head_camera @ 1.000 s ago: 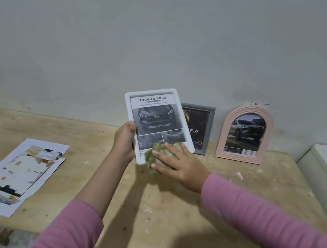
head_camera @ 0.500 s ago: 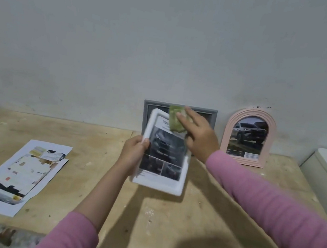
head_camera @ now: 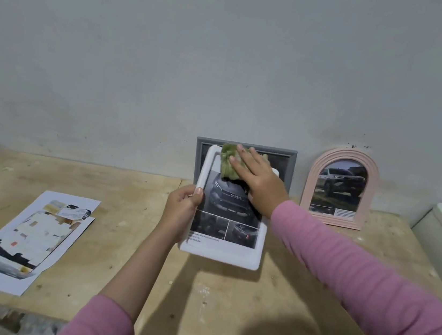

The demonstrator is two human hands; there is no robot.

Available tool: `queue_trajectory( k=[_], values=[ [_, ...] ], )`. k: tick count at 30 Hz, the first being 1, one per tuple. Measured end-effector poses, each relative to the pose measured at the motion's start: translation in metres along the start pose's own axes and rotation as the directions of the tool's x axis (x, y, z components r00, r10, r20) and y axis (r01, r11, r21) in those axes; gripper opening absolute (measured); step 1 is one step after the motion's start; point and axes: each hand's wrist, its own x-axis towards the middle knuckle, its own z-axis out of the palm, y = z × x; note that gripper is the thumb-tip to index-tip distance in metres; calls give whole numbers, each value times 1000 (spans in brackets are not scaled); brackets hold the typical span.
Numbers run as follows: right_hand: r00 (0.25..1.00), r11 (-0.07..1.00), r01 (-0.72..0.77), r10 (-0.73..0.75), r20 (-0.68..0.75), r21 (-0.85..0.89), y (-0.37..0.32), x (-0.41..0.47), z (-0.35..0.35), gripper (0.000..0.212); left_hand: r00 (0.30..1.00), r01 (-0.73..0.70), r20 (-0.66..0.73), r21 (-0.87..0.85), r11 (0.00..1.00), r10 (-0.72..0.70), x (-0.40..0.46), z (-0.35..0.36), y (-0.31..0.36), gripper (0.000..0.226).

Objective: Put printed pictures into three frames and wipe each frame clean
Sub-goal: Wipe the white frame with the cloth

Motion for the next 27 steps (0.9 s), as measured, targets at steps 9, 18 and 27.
queue_trajectory(
  k=[9,18,27],
  values=[
    [889,915,-403,390,241,4,29,10,-35,51,997,10,-72,-172,985,-23,9,-14,-6,43],
    [778,706,-628,564,277,327,21,20,-45,69,988,112,-79,-219,969,-132,10,9,7,40],
    [782,583,-617,533,324,529,-10,-15,-27,63,946,117,-217,-468,876,-242,31,-3,-11,20]
  ],
)
